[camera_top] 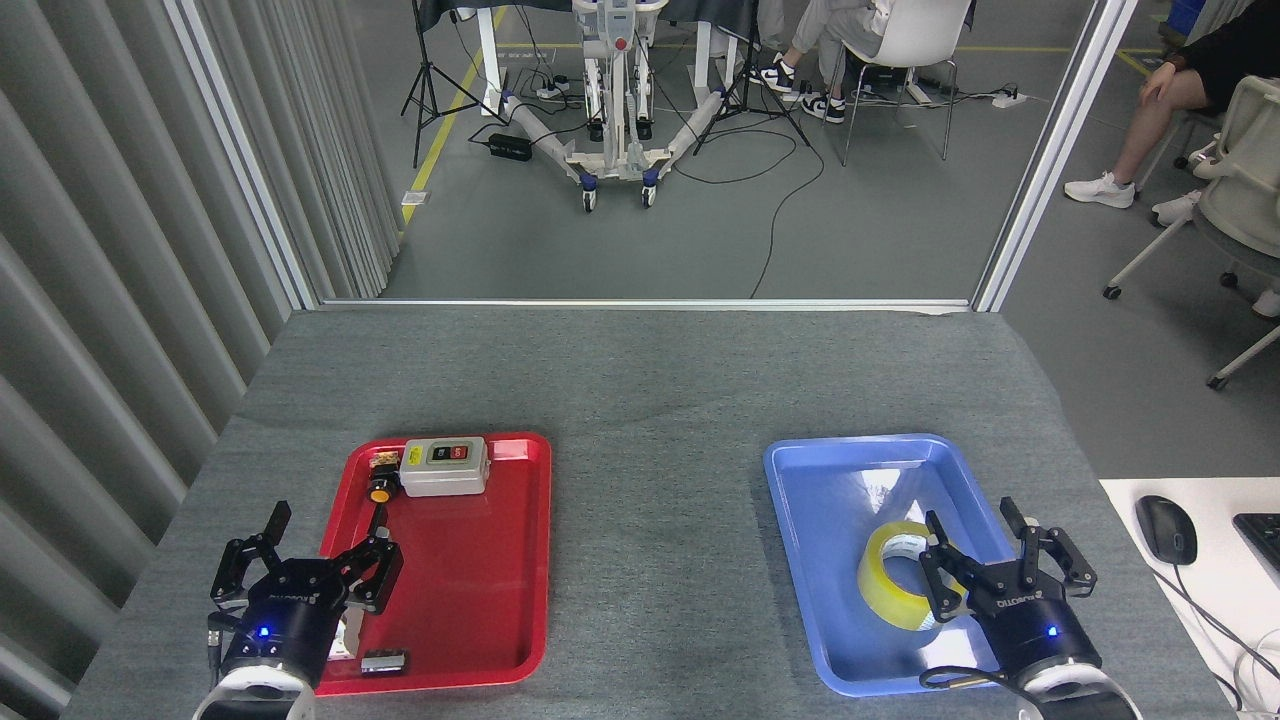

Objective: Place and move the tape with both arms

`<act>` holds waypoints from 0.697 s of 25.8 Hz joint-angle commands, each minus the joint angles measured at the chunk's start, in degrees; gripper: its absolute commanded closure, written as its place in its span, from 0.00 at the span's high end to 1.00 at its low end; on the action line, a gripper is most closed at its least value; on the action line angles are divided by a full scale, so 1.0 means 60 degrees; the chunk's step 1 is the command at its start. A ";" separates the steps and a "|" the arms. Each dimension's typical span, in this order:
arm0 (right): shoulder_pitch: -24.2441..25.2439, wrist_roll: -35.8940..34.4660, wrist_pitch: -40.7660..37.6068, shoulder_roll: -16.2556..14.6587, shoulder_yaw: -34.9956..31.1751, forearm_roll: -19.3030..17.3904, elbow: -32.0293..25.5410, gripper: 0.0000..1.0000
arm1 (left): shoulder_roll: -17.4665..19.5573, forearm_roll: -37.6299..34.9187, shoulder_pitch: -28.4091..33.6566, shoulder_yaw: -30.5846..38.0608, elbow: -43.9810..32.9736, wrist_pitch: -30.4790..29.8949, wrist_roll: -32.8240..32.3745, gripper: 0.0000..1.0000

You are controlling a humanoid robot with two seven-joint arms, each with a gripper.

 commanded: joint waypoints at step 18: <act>0.1700 0.0589 -0.0166 0.1516 -0.1182 -0.0817 -0.1898 0.99 | 0.0376 0.0042 0.0059 0.0504 0.0506 -0.0123 0.0021 0.99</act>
